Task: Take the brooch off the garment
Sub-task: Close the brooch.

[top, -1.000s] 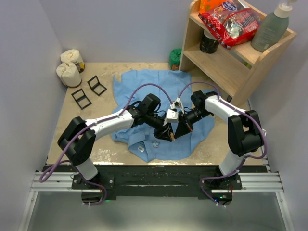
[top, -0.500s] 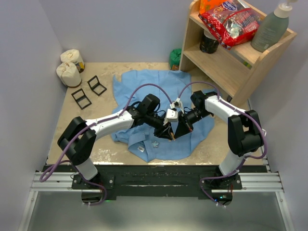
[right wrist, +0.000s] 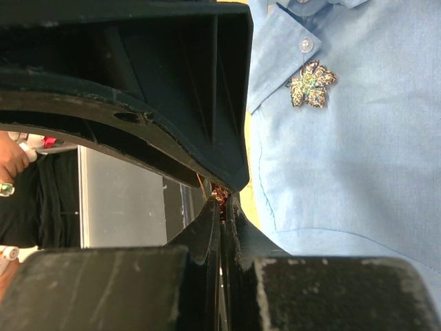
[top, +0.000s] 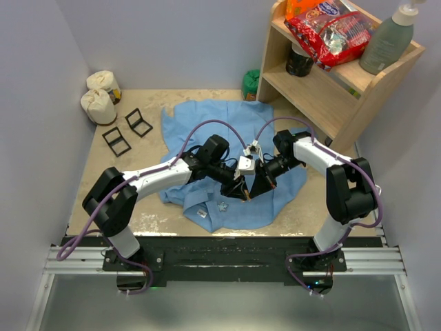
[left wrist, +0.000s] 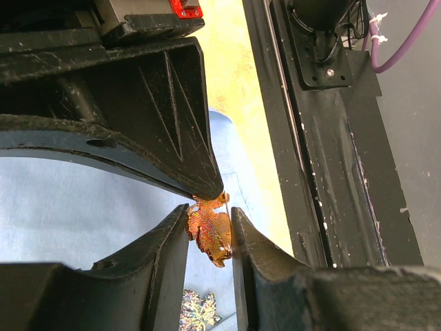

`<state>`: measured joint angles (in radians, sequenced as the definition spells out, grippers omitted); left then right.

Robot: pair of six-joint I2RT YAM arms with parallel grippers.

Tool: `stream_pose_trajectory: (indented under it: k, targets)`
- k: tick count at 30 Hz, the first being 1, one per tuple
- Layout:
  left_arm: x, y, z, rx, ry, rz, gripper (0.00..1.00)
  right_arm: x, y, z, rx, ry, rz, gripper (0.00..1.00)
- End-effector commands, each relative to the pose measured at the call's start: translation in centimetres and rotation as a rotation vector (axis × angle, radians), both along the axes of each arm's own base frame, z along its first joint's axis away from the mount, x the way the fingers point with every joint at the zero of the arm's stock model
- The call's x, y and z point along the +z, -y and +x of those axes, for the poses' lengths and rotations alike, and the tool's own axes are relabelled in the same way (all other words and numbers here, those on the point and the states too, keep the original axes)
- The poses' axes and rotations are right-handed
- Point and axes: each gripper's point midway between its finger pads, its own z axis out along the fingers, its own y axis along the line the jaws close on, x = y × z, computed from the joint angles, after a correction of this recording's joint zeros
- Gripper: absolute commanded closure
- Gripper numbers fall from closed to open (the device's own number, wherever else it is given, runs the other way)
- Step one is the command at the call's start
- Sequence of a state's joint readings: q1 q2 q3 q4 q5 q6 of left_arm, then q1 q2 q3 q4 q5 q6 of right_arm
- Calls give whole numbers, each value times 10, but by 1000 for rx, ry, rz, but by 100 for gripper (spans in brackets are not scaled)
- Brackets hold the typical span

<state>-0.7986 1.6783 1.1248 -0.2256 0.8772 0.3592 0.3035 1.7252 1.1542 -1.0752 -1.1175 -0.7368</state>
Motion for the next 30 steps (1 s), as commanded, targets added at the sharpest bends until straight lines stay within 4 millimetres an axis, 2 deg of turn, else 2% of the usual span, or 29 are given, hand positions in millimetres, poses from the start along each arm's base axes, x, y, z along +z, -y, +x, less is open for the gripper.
stream_pose_trajectory:
  k: [1,5,22,30]
  targets:
    - [16,-2,-19,-73,-20,-42,66,3,3,15,-19,107,7,100]
    - [20,-3,-21,-76,-20,-57,60,3,3,15,-19,105,9,100]
    - [28,-3,-16,-37,-107,-87,59,3,3,18,-30,121,3,100]
    - [22,-3,-14,-16,-107,-74,72,3,3,19,-35,127,0,100]
